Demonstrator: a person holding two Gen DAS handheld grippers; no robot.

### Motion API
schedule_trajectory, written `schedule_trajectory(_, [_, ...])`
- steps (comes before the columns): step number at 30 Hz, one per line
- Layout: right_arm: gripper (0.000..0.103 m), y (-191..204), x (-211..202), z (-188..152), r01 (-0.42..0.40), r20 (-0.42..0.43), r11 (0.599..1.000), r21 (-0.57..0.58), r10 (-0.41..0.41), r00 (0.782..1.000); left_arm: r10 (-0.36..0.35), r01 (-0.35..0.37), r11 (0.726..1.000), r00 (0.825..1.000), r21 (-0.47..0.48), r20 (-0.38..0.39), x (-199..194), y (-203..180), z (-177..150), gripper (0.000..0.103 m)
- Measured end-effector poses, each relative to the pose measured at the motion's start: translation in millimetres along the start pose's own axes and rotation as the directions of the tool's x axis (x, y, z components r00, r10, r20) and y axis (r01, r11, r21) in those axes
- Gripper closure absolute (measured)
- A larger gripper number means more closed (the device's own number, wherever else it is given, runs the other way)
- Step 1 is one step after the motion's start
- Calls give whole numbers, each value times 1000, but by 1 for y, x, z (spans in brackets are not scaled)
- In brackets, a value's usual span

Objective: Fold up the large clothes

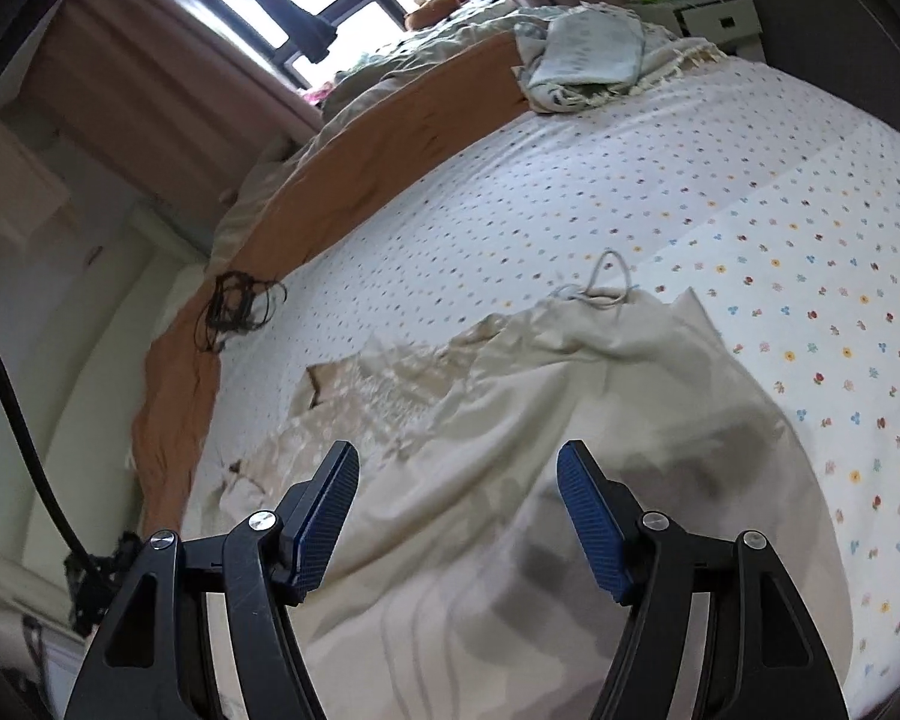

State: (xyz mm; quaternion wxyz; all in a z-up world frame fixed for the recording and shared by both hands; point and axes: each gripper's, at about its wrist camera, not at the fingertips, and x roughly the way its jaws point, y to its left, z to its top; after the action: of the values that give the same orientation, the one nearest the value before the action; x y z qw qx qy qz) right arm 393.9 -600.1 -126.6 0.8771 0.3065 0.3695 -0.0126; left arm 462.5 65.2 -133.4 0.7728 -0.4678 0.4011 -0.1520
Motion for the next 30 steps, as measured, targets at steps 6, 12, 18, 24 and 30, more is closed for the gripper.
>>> schedule_trajectory(6, [34,41,6,-10,0,-35,997,-84,-3,999,50,-50,999,998,-1,34,-36,12,-15,44])
schedule_trajectory(12, [34,85,36,-19,-14,-117,985,-171,-6,993,105,-105,994,993,-8,58,-62,27,-31,44])
schedule_trajectory(18, [37,128,86,-27,-8,-202,960,-279,-51,978,132,-128,991,988,-49,82,-86,49,-44,44])
schedule_trajectory(24, [40,148,142,-37,33,-287,935,-353,-142,947,157,-148,984,984,-103,83,-104,74,-54,44])
schedule_trajectory(30, [42,142,195,-55,72,-389,917,-392,-236,891,170,-160,979,983,-126,71,-104,87,-59,44])
